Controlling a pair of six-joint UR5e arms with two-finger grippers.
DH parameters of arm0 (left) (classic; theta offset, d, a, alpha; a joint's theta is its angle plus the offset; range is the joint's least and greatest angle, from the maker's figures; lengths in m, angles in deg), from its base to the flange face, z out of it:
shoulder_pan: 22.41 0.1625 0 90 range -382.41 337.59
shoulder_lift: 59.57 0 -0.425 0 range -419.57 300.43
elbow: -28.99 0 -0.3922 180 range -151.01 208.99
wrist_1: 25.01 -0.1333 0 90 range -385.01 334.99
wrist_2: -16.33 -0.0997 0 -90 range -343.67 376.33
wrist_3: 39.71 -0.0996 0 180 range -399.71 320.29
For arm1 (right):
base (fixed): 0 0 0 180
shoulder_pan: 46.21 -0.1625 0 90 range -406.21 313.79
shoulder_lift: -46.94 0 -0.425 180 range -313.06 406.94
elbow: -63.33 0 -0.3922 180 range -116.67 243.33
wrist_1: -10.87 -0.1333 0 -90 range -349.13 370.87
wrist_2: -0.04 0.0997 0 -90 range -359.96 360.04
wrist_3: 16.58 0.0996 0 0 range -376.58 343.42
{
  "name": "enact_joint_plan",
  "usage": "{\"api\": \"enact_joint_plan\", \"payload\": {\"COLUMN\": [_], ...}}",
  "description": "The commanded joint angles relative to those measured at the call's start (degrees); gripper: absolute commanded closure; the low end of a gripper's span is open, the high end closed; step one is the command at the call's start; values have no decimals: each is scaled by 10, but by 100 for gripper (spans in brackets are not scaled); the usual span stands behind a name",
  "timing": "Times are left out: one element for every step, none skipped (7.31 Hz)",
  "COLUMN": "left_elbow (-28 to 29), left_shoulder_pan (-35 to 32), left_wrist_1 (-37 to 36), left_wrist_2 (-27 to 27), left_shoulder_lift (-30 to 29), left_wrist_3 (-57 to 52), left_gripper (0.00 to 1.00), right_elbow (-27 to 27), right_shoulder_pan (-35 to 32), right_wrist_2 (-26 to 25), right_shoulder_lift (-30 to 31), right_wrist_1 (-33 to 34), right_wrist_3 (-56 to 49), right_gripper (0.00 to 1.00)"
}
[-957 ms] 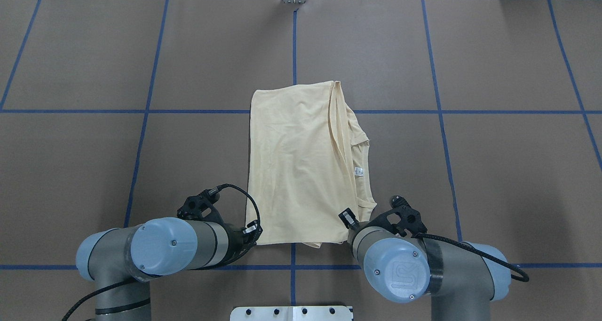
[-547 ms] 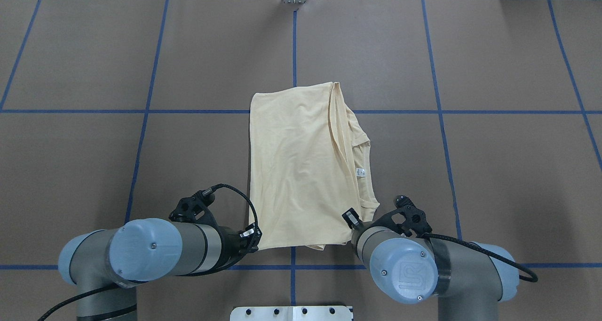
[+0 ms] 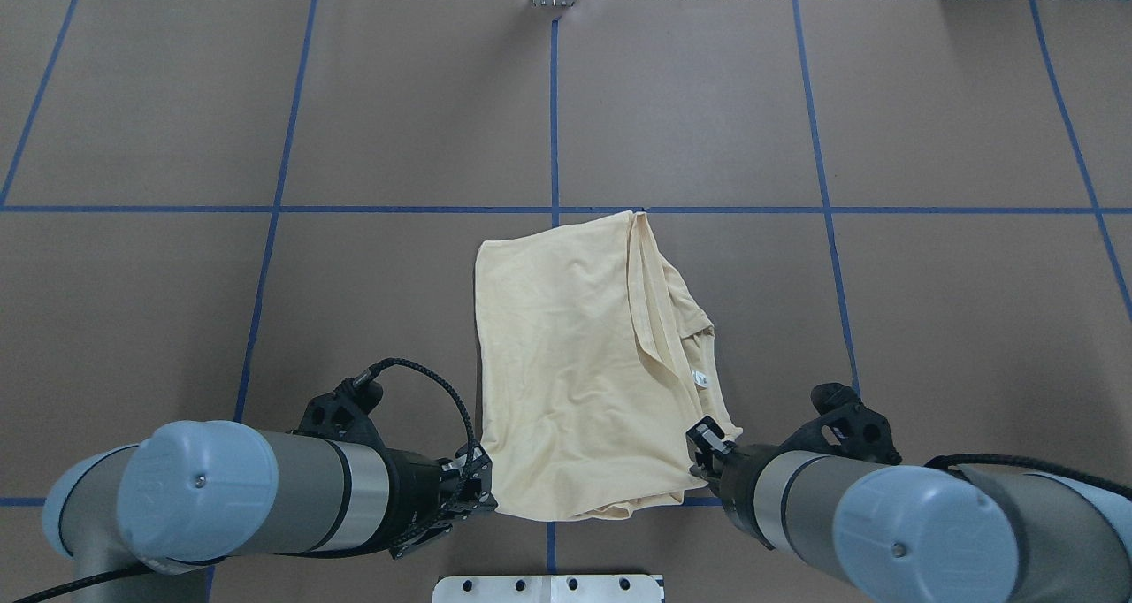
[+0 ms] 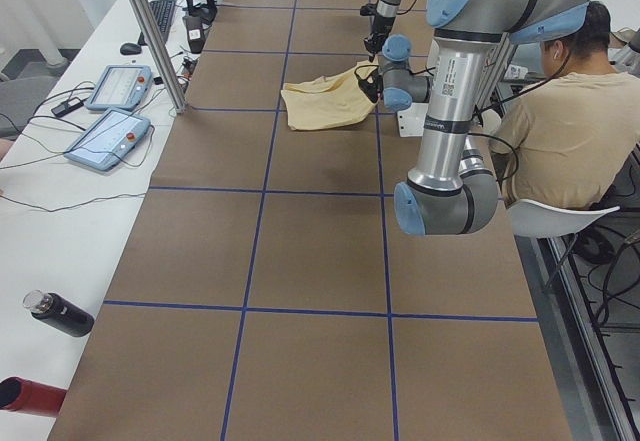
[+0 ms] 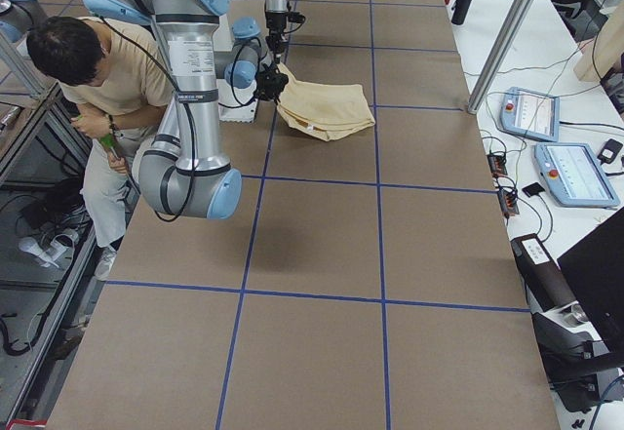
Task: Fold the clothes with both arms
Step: 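Lift the near edge with both grippers and fold it toward the far edge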
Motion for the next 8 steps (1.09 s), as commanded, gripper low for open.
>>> {"api": "enact_joint_plan", "payload": {"left_elbow": [-14, 1, 31, 63, 89, 121, 164, 201], "left_shoulder_pan": [-52, -83, -111, -132, -153, -168, -186, -193], "left_wrist_1": [-16, -13, -12, -11, -11, -11, 15, 45], "left_wrist_2": [23, 23, 23, 25, 28, 28, 28, 28], "left_shoulder_lift": [-5, -13, -31, -56, -69, -84, -99, -107], "left_wrist_3": [-27, -72, -81, -94, -114, -135, -144, -146], "left_gripper": [100, 100, 100, 100, 100, 100, 100, 100], "right_elbow": [-12, -82, -124, -151, -185, -211, -240, -274], "right_shoulder_pan": [-101, -151, -184, -206, -227, -243, -249, -257], "right_wrist_2": [98, 138, 160, 172, 188, 200, 201, 202], "right_shoulder_lift": [-34, -93, -120, -128, -147, -157, -164, -190], "right_wrist_1": [12, 14, 14, 10, 9, 8, 7, 6], "right_wrist_3": [-9, -42, -79, -114, -150, -184, -214, -236], "right_gripper": [100, 100, 100, 100, 100, 100, 100, 100]}}
